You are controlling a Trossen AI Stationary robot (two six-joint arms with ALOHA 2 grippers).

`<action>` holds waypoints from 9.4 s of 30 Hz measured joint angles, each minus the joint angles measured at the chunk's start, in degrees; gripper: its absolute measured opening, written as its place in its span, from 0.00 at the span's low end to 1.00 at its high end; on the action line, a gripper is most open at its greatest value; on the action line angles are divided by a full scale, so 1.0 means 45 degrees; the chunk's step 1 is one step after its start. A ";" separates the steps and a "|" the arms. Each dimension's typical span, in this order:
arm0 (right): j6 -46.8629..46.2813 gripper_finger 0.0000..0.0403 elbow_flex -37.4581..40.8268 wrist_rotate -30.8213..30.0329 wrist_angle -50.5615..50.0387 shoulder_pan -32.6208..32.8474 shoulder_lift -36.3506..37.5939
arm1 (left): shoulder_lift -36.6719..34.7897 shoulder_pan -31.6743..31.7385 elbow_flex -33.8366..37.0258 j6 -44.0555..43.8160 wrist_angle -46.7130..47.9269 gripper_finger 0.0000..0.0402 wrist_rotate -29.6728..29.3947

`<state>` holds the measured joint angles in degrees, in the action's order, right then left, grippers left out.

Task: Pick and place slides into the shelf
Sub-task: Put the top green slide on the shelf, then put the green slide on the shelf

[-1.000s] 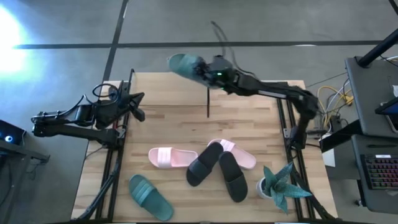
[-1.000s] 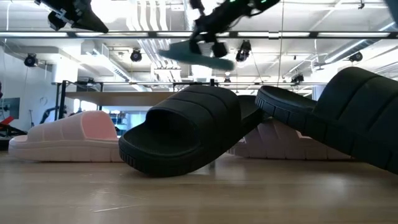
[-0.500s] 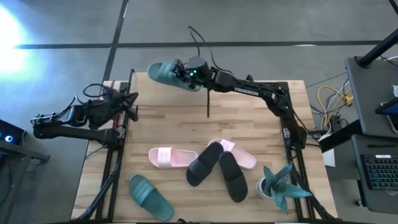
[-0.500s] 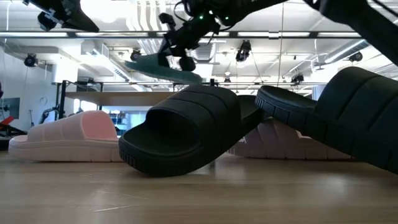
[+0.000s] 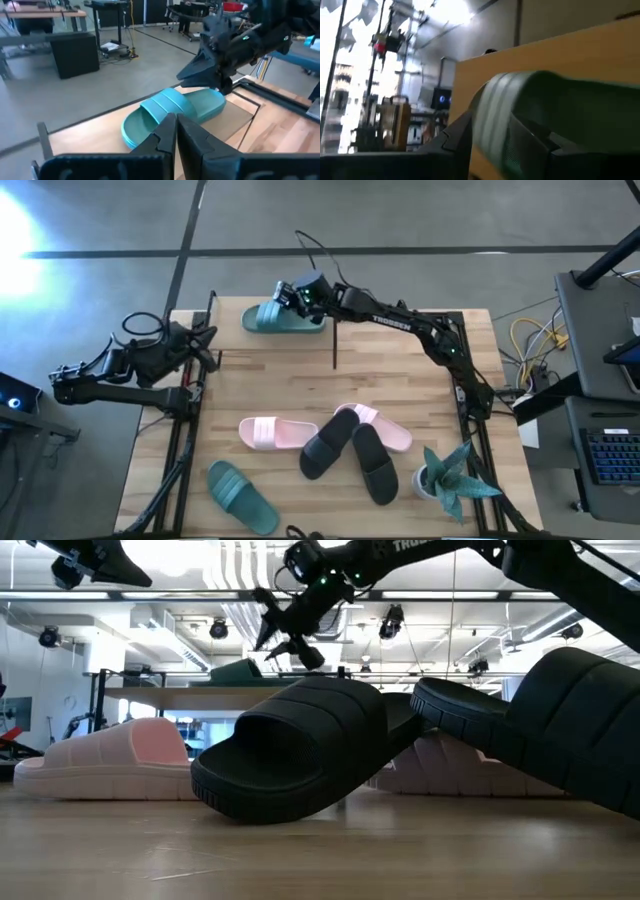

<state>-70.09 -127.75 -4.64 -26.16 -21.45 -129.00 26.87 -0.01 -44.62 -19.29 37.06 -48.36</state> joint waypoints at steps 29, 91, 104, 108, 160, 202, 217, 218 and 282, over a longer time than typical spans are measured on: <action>0.9798 0.02 -0.1471 -0.0987 -0.6343 -0.2111 0.0366 | 0.6274 0.4947 -0.0240 0.0996 -0.1027 0.00 0.4930; 1.2293 0.02 -0.1470 0.1845 -0.7390 -0.1176 0.0139 | 0.9168 0.9345 -0.1491 0.4734 -0.2027 0.00 0.7454; 1.2690 0.02 -0.1474 0.5568 -0.8887 -0.0551 0.1119 | 0.3255 0.7089 -0.1239 0.2549 0.4685 0.00 1.2892; 1.2689 0.02 -0.1460 0.5622 -0.9833 0.0227 0.1119 | 0.2502 0.6086 -0.1239 0.1417 0.5631 0.00 1.3075; 0.8557 0.02 0.0545 -0.4635 -1.4196 0.5964 0.5752 | 1.7414 -1.0618 -1.0727 -1.5693 1.0211 0.00 0.9934; 0.9819 0.02 0.2615 -0.4317 -1.4087 0.5363 0.5915 | 2.0331 -1.0715 -1.1413 -1.4831 1.1773 0.01 0.9989; 0.7288 0.02 0.2643 -0.7629 -1.4156 0.5342 0.8381 | 1.6036 -0.8171 -0.9599 -0.7226 1.1769 0.00 0.0380; 0.7149 0.02 0.2674 -0.7823 -1.4156 0.5342 0.8591 | 1.5766 -0.7756 -0.9321 -0.6577 1.1772 0.00 -0.0303; 0.4675 0.02 0.5952 -0.8939 -1.3036 0.3891 0.9910 | 0.9677 0.7434 -0.6730 1.2034 -0.0901 0.00 0.3057</action>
<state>-49.06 -100.97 -44.86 -84.82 -3.94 -84.40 70.42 33.44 -74.91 34.86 33.01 -34.60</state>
